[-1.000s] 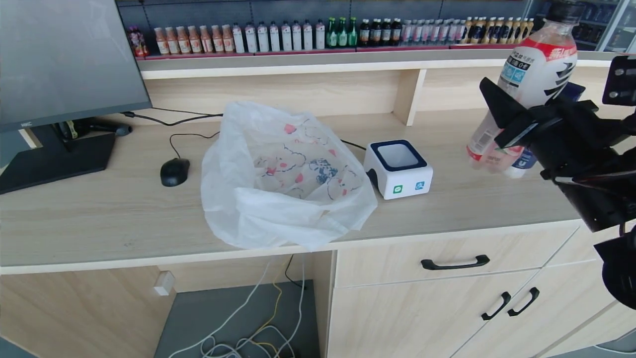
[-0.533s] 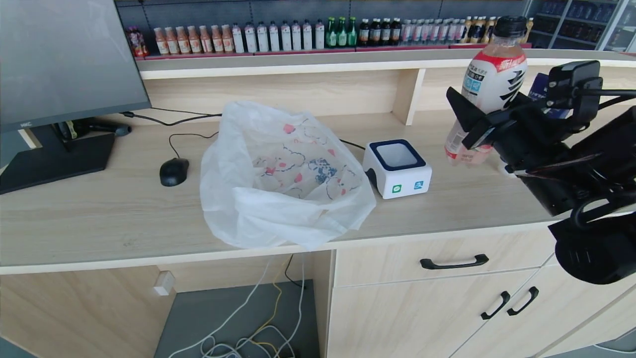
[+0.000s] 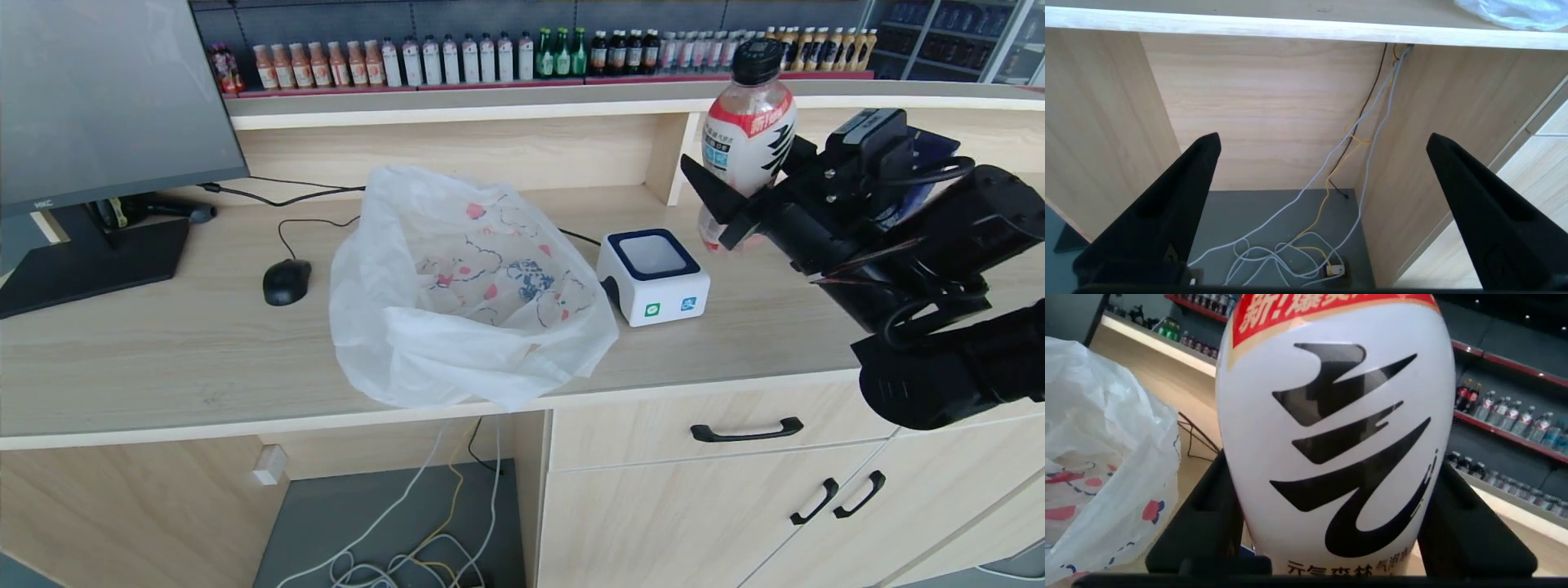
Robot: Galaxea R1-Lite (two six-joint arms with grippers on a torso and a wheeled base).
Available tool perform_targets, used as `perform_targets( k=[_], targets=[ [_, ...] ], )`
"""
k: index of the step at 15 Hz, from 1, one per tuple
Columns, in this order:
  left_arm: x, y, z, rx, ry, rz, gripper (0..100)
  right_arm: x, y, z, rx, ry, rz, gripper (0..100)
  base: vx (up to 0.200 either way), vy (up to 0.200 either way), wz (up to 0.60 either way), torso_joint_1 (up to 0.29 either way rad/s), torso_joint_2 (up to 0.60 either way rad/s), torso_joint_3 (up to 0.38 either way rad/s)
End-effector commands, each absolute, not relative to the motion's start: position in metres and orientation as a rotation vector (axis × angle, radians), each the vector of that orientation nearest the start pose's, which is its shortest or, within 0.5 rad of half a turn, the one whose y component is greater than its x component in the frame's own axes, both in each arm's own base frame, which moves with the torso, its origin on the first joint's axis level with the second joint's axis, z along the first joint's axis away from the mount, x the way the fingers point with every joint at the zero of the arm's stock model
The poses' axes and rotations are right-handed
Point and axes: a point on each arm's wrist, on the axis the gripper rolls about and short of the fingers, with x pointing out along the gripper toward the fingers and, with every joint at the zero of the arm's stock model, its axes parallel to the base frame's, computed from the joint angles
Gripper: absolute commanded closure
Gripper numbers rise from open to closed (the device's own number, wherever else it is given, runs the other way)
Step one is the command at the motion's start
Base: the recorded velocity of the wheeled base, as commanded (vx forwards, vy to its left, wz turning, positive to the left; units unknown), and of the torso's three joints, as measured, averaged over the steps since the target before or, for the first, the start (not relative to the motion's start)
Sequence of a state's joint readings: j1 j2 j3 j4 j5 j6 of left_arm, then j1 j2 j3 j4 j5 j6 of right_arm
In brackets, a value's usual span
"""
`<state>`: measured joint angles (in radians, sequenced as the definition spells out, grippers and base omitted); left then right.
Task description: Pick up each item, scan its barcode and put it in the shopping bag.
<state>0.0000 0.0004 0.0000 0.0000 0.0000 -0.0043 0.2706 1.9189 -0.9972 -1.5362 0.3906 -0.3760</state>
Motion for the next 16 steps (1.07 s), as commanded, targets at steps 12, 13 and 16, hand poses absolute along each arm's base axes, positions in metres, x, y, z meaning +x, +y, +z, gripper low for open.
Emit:
perform_targets(
  k=[12, 13, 16],
  targets=[
    [-0.023, 0.000, 0.075, -0.005, 0.000, 0.000, 0, 0.366, 0.134, 0.266, -0.757, -0.908, 0.486, 100, 0.000, 0.000, 0.00, 0.000, 0.00, 0.000],
    [-0.023, 0.000, 0.075, -0.005, 0.000, 0.000, 0, 0.366, 0.139, 0.265, -0.760, -0.921, 0.503, 100, 0.000, 0.000, 0.00, 0.000, 0.00, 0.000],
    [-0.023, 0.000, 0.075, -0.005, 0.000, -0.002, 0, 0.368, 0.165, 0.251, -0.830, -1.009, 0.648, 100, 0.000, 0.000, 0.00, 0.000, 0.00, 0.000]
  ],
)
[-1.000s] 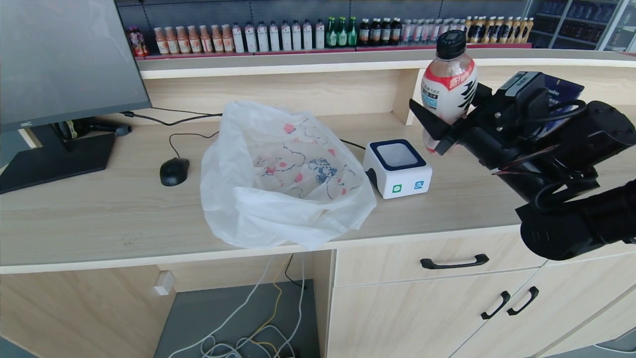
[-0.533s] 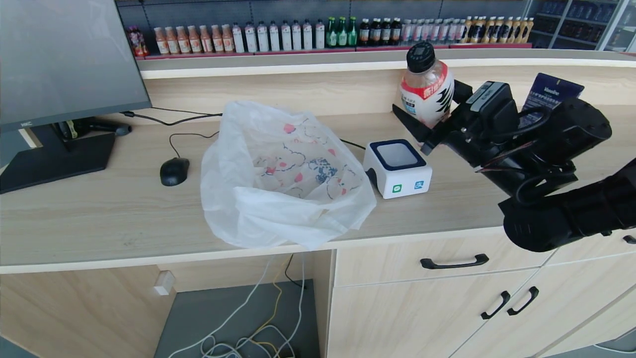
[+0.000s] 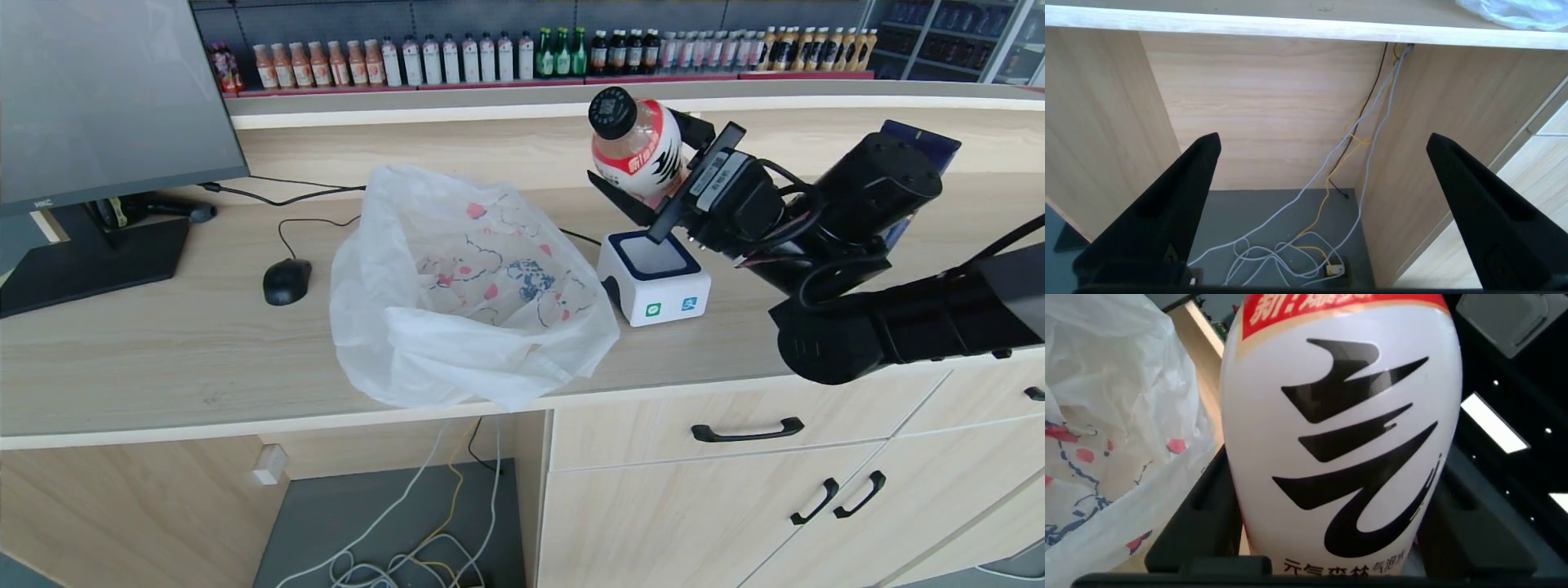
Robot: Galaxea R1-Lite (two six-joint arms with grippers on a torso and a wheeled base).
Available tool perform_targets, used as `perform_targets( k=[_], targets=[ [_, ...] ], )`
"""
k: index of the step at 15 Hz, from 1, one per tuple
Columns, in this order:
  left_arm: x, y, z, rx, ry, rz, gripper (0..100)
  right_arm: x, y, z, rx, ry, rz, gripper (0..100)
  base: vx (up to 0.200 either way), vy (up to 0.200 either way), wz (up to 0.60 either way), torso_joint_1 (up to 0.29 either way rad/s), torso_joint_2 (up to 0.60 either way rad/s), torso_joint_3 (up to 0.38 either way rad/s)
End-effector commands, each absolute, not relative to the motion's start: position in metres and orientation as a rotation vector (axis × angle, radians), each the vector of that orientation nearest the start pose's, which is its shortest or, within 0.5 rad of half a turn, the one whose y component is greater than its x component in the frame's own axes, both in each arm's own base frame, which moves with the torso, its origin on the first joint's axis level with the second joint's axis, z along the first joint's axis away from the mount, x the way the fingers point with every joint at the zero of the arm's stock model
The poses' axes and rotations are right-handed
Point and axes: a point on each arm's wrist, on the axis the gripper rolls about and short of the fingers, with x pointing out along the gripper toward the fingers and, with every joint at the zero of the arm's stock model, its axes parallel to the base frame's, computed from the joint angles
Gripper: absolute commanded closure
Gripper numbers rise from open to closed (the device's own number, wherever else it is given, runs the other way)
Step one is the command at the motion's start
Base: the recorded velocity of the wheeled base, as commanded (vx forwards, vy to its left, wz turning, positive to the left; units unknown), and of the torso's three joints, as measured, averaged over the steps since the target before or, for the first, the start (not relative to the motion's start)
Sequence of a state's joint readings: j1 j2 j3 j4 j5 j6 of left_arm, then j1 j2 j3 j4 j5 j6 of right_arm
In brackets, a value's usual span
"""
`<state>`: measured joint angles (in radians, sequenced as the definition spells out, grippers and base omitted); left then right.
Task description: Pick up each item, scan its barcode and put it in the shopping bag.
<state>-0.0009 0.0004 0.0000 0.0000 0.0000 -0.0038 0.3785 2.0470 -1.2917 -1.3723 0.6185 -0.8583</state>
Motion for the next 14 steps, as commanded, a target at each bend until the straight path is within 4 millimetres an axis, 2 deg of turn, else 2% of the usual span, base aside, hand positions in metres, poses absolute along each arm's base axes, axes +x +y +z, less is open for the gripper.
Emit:
perform_targets(
  k=[1, 3, 8, 9, 11, 14],
  targets=[
    [-0.023, 0.000, 0.075, -0.005, 0.000, 0.000, 0, 0.368, 0.166, 0.250, -0.843, -1.022, 0.663, 100, 0.000, 0.000, 0.00, 0.000, 0.00, 0.000],
    [-0.023, 0.000, 0.075, -0.005, 0.000, 0.000, 0, 0.373, 0.171, 0.240, -0.871, -1.049, 0.734, 100, 0.000, 0.000, 0.00, 0.000, 0.00, 0.000],
    [-0.023, 0.000, 0.075, -0.005, 0.000, 0.000, 0, 0.377, 0.161, 0.245, -0.932, -1.099, 0.725, 100, 0.000, 0.000, 0.00, 0.000, 0.00, 0.000],
    [-0.023, 0.000, 0.075, -0.005, 0.000, 0.000, 0, 0.376, 0.151, 0.238, -0.954, -1.083, 0.683, 100, 0.000, 0.000, 0.00, 0.000, 0.00, 0.000],
    [-0.023, 0.000, 0.075, -0.005, 0.000, 0.000, 0, 0.374, 0.146, 0.230, -0.945, -1.071, 0.622, 100, 0.000, 0.000, 0.00, 0.000, 0.00, 0.000],
    [-0.023, 0.000, 0.075, -0.005, 0.000, -0.002, 0, 0.369, 0.141, 0.216, -0.948, -1.059, 0.653, 100, 0.000, 0.000, 0.00, 0.000, 0.00, 0.000]
  ],
)
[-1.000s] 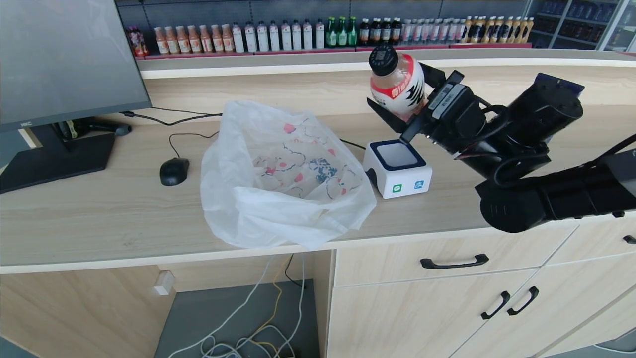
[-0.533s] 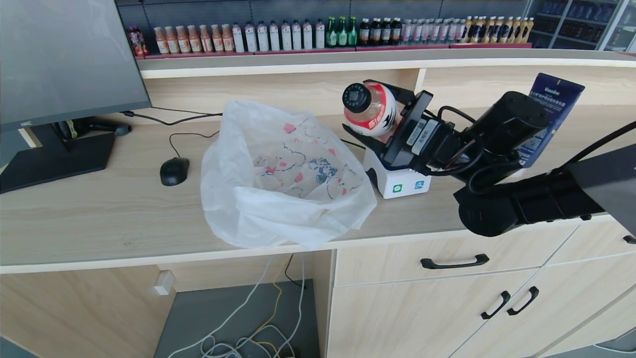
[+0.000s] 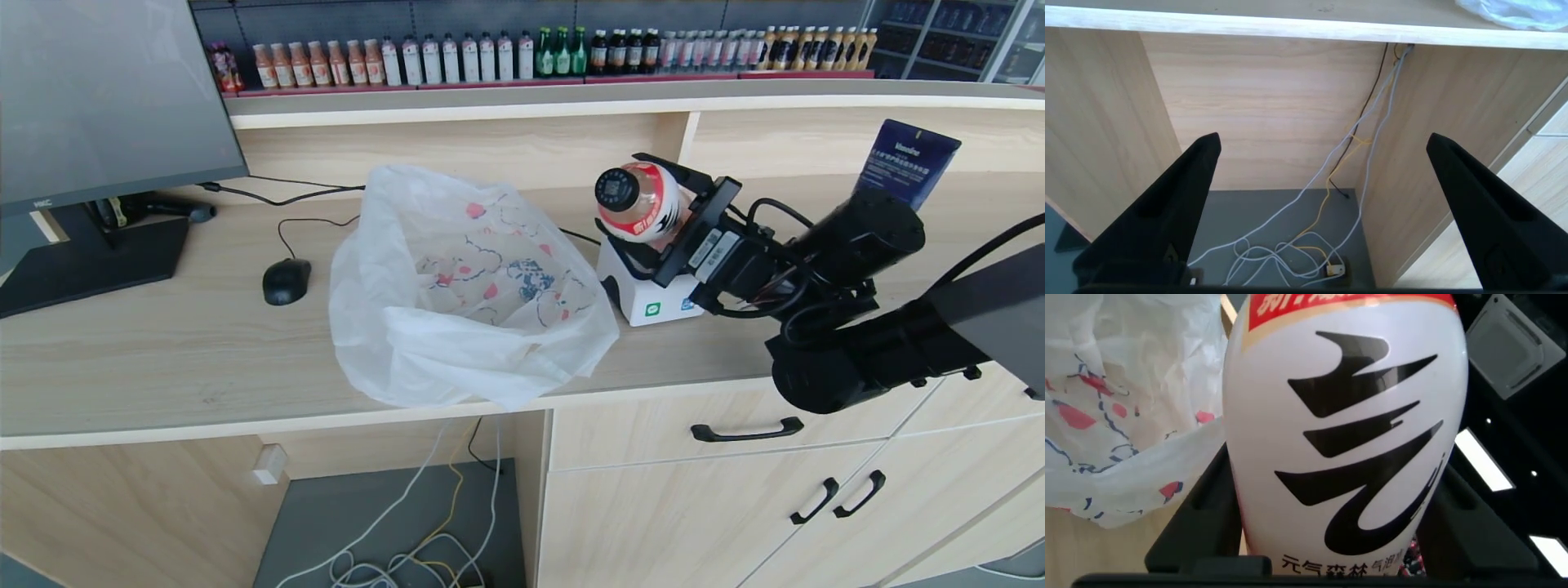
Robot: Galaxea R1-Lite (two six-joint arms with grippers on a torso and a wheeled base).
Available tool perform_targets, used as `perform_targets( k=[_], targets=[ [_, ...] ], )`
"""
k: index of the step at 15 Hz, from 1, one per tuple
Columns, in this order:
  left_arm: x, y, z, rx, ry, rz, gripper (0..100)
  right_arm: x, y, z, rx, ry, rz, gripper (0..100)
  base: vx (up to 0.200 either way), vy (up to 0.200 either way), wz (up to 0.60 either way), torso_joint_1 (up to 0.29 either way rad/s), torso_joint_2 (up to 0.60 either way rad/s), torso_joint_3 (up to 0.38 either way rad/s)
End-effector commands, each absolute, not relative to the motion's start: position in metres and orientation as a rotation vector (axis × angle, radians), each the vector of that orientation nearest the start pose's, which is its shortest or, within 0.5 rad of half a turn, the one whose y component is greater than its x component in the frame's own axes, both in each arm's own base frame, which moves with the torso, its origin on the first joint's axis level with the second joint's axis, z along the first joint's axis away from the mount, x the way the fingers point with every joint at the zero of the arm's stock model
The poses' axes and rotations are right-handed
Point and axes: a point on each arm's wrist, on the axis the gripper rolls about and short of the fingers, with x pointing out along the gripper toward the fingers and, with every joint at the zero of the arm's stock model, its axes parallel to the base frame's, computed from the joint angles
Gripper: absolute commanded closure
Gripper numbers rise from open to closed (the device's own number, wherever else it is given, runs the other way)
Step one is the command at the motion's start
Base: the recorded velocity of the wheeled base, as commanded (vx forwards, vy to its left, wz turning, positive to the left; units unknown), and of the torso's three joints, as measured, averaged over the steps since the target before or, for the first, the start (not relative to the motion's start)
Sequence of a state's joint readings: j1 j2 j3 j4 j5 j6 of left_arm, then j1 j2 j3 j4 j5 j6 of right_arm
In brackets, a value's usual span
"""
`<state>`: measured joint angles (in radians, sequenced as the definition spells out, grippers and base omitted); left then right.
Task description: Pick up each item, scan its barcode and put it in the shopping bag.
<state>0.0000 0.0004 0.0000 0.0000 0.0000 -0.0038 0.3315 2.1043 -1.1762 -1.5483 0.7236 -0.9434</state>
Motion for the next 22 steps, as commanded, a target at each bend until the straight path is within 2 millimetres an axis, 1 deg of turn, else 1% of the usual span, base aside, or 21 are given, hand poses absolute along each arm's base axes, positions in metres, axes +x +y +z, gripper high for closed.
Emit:
perform_targets(
  k=[1, 4, 11, 16, 20, 22],
  targets=[
    [-0.023, 0.000, 0.075, -0.005, 0.000, 0.000, 0, 0.369, 0.137, 0.212, -0.953, -1.050, 0.665, 100, 0.000, 0.000, 0.00, 0.000, 0.00, 0.000],
    [-0.023, 0.000, 0.075, -0.005, 0.000, -0.002, 0, 0.370, 0.126, 0.217, -0.969, -1.055, 0.655, 100, 0.000, 0.000, 0.00, 0.000, 0.00, 0.000],
    [-0.023, 0.000, 0.075, -0.005, 0.000, -0.002, 0, 0.373, 0.126, 0.212, -0.957, -1.037, 0.665, 100, 0.000, 0.000, 0.00, 0.000, 0.00, 0.000],
    [-0.023, 0.000, 0.075, -0.005, 0.000, -0.002, 0, 0.378, 0.126, 0.203, -0.954, -1.014, 0.674, 100, 0.000, 0.000, 0.00, 0.000, 0.00, 0.000],
    [-0.023, 0.000, 0.075, -0.005, 0.000, -0.002, 0, 0.378, 0.126, 0.203, -0.953, -1.012, 0.672, 100, 0.000, 0.000, 0.00, 0.000, 0.00, 0.000],
    [-0.023, 0.000, 0.075, -0.005, 0.000, -0.002, 0, 0.381, 0.126, 0.200, -0.952, -1.002, 0.670, 100, 0.000, 0.000, 0.00, 0.000, 0.00, 0.000]
  ],
)
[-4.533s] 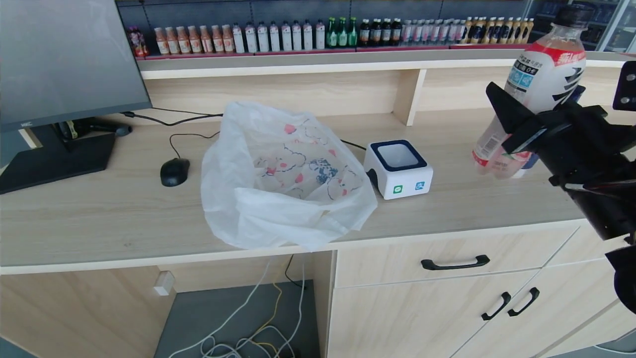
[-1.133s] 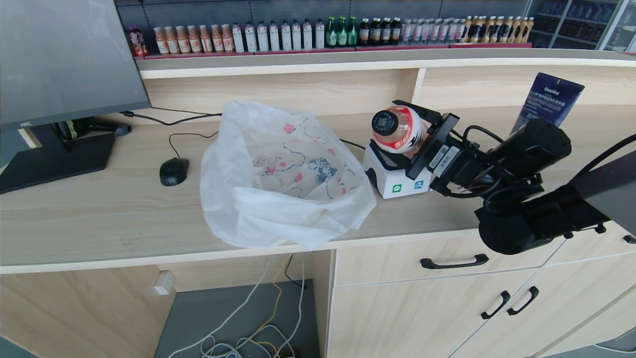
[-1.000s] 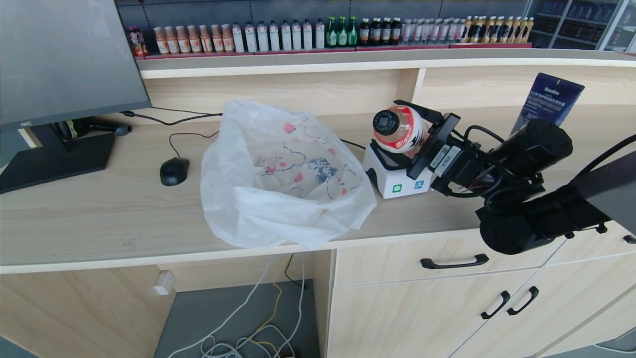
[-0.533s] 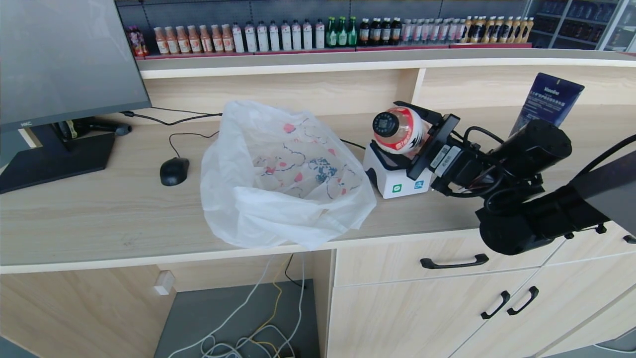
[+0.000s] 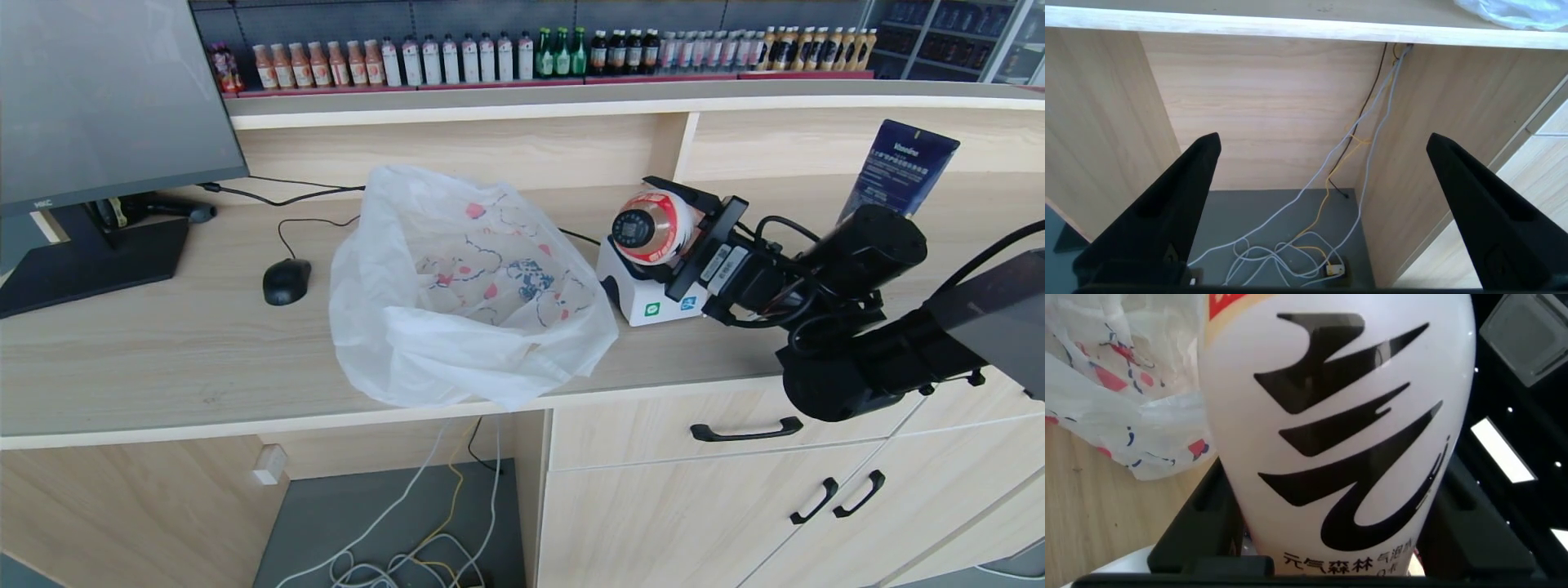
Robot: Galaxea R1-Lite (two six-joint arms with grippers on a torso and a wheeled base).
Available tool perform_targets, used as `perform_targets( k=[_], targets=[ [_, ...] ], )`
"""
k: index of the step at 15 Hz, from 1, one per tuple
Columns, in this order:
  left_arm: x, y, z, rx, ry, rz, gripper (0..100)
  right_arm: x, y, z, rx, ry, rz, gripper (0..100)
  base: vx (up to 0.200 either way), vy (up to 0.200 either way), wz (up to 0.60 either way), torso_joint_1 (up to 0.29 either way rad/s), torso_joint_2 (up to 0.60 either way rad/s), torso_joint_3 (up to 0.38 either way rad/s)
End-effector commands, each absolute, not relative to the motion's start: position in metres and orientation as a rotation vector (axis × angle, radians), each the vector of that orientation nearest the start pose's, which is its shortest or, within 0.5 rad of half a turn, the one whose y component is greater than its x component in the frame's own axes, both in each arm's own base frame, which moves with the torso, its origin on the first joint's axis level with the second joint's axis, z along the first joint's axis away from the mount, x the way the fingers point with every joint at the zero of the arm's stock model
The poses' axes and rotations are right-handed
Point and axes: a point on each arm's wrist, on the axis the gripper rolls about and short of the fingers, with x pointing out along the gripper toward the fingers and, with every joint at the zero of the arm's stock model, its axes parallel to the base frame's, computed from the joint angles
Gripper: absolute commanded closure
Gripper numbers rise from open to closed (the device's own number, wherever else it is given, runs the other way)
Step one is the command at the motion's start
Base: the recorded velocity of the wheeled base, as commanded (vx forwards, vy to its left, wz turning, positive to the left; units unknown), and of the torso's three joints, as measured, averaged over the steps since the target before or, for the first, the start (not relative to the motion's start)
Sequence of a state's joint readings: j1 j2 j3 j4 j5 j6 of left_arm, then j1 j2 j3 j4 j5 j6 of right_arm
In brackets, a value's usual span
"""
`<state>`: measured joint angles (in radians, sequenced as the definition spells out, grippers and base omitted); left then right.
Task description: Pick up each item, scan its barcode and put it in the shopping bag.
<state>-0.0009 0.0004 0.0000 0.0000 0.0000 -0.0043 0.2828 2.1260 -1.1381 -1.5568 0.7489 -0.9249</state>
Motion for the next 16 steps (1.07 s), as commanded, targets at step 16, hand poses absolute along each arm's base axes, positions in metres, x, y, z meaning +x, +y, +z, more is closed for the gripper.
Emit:
perform_targets(
  k=[16],
  targets=[
    [-0.023, 0.000, 0.075, -0.005, 0.000, 0.000, 0, 0.342, 0.115, 0.331, -0.776, -0.992, 0.551, 100, 0.000, 0.000, 0.00, 0.000, 0.00, 0.000]
  ],
)
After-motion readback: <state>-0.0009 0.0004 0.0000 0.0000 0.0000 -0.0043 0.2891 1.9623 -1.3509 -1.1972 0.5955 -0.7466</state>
